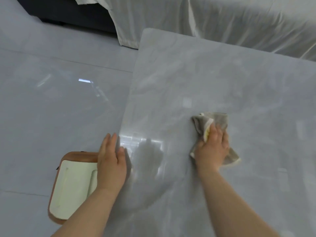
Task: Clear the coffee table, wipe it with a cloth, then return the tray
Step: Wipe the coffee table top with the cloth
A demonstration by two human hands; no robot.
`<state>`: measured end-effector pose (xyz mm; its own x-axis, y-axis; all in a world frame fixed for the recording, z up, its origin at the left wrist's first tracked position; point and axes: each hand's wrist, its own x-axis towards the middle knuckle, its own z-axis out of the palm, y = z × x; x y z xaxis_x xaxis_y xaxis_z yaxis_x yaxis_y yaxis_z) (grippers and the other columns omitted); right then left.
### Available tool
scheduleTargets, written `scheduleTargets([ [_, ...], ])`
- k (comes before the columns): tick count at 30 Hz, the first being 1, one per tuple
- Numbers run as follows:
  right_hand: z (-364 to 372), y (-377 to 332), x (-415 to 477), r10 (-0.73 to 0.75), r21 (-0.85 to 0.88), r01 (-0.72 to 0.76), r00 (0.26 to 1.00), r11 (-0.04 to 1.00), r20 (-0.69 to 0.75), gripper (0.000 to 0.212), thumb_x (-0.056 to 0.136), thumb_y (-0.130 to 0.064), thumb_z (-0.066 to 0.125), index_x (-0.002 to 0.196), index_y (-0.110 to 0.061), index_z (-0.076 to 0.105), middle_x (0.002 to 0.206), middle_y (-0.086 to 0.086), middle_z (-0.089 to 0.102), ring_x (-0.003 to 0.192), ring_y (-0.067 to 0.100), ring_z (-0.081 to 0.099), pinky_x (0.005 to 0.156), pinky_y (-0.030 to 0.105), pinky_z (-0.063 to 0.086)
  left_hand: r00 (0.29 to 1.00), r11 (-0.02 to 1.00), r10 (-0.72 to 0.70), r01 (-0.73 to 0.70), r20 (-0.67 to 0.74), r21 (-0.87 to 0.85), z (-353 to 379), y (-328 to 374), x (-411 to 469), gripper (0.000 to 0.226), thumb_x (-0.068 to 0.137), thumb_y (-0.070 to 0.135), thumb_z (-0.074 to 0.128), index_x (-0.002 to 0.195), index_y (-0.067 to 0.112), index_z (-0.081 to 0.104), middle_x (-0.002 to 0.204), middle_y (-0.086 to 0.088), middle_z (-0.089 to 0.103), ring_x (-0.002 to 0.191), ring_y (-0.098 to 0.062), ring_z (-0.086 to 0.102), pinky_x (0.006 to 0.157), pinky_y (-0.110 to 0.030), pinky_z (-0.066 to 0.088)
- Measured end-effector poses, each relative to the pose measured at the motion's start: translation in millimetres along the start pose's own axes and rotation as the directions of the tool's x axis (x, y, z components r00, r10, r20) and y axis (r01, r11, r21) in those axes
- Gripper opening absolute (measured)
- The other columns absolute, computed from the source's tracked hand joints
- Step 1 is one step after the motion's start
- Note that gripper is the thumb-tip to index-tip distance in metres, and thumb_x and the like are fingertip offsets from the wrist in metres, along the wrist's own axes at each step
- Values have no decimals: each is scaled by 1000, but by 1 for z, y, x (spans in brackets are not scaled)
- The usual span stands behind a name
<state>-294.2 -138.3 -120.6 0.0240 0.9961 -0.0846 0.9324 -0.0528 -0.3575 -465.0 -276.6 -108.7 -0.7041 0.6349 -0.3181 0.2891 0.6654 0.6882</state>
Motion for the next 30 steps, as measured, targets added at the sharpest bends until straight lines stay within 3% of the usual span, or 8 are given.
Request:
scheduleTargets([
  [3, 20, -53, -6, -371, -21, 371, 928, 929, -18, 45, 60, -3, 52, 102, 0, 67, 103, 20, 70, 97, 47, 62, 78, 56, 51, 999, 999, -16, 18, -39, 44, 18, 29, 34, 46, 92, 11, 37, 137, 9, 29, 150, -10, 23, 138, -23, 19, 111, -29, 11],
  [8, 22, -71, 75, -834, 26, 847, 516, 530, 197, 42, 65, -25, 54, 104, -21, 69, 109, 1, 71, 101, 26, 66, 80, 40, 54, 984, 981, -85, 111, -159, 162, 46, 57, 78, 48, 90, 16, 41, 137, 12, 31, 146, -12, 34, 131, -30, 35, 102, -44, 32],
  [12, 6, -37, 192, -510, 33, 513, 842, 858, 176, 52, 75, -7, 60, 126, -8, 52, 135, 18, 50, 127, 38, 42, 106, 41, 32, 961, 948, -146, 204, -236, 244, 55, 63, 82, 46, 89, 19, 41, 134, 10, 36, 138, -15, 44, 119, -38, 47, 86, -51, 42],
  [16, 11, -46, 226, -187, 27, 188, 982, 982, -35, 54, 83, -9, 52, 135, -12, 39, 145, 10, 39, 137, 33, 24, 109, 38, 13, 959, 940, -146, 211, -241, 268, 53, 68, 85, 54, 82, 30, 32, 131, 7, 39, 134, -19, 48, 112, -41, 52, 79, -50, 45],
  [19, 40, -103, 197, -264, 126, 257, 964, 958, 36, 54, 83, -4, 49, 135, -10, 39, 145, 14, 38, 137, 34, 22, 106, 34, 5, 959, 934, -148, 216, -243, 285, 52, 71, 85, 60, 77, 32, 30, 130, 6, 40, 131, -20, 51, 109, -42, 54, 76, -51, 46],
  [22, 59, -151, 162, -688, 180, 664, 690, 726, 227, 55, 84, -19, 52, 137, -18, 37, 147, 6, 36, 139, 31, 18, 104, 34, -3, 954, 928, -173, 242, -246, 284, 52, 74, 86, 61, 76, 33, 30, 129, 6, 41, 129, -21, 52, 107, -43, 54, 75, -53, 46],
  [25, 60, -154, 187, -812, 149, 814, 507, 561, 289, 55, 86, -29, 51, 138, -25, 34, 150, -2, 31, 140, 24, 18, 104, 32, 2, 952, 926, -174, 246, -253, 287, 52, 75, 87, 61, 76, 33, 31, 130, 7, 40, 130, -20, 51, 109, -42, 53, 77, -52, 46],
  [30, 28, -105, 279, -483, 31, 484, 863, 875, 150, 52, 87, -27, 52, 137, -23, 36, 148, 4, 34, 138, 25, 24, 109, 32, 15, 958, 931, -141, 214, -249, 296, 52, 72, 86, 59, 77, 30, 31, 129, 5, 41, 128, -20, 52, 107, -42, 55, 74, -49, 47],
])
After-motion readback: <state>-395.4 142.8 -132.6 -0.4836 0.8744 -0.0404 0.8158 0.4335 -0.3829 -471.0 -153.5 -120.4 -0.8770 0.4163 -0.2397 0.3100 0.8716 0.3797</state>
